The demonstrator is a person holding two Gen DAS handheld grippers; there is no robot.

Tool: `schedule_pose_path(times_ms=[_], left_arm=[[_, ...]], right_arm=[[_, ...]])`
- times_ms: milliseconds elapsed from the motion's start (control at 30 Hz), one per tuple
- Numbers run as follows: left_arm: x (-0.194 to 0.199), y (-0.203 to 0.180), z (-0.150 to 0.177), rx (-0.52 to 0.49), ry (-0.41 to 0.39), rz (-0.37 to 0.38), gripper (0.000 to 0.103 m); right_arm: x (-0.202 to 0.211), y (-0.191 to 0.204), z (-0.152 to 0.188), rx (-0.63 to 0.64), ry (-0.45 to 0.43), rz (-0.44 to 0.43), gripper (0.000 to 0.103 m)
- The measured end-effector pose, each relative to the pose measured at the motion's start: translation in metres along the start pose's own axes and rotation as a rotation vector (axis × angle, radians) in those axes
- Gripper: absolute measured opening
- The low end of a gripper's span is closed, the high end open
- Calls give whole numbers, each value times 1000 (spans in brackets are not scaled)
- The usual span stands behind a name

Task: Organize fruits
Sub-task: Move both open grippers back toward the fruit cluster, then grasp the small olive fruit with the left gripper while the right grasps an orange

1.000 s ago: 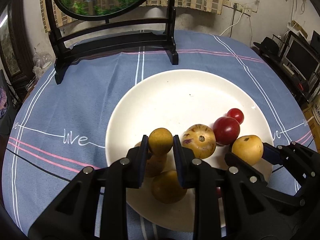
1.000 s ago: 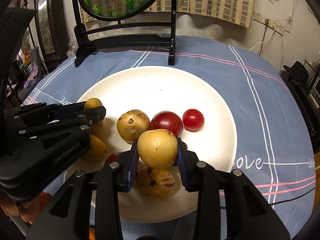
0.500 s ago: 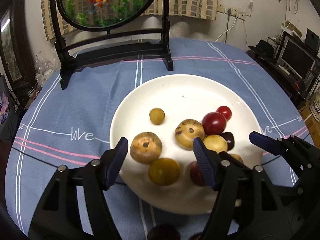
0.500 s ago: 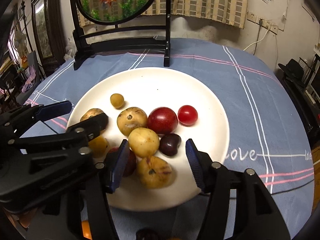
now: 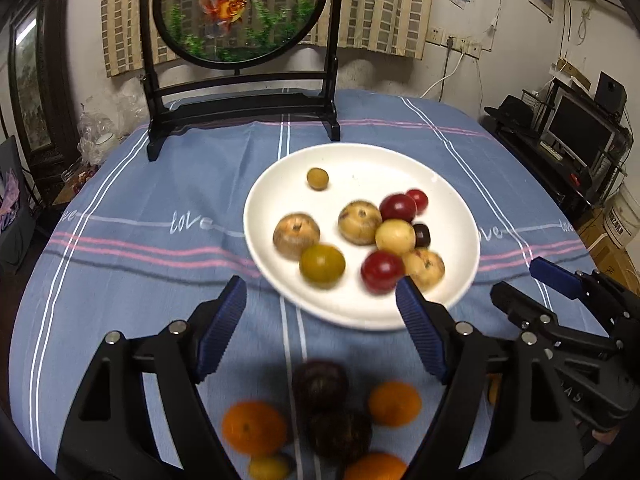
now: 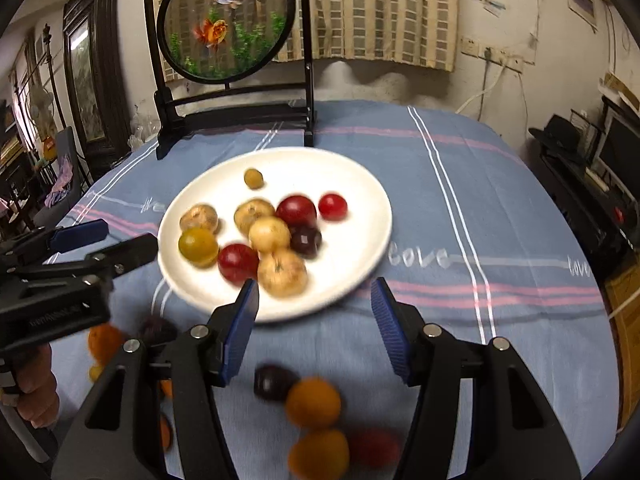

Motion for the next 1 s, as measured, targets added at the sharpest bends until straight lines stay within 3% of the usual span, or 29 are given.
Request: schedule_pose_path(times_ms=[500,1000], left_arm=[[49,17,58,5,-3,-23,84],[60,35,109,-7,35,-31,85]], right_arm=[[48,8,69,-44,-10,-14,64],[50,9,106,-66,39,-30,64]])
Point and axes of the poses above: each gripper's, at about its wrist camera, not at the fingertips, and x roughly against the way its jaws point, y to its left, z to its underside, the point moved 3 cm from there along -x, roughly the way its jaws point, and after that the axes turned 7 degrees about -z, right-handed, at the moved point
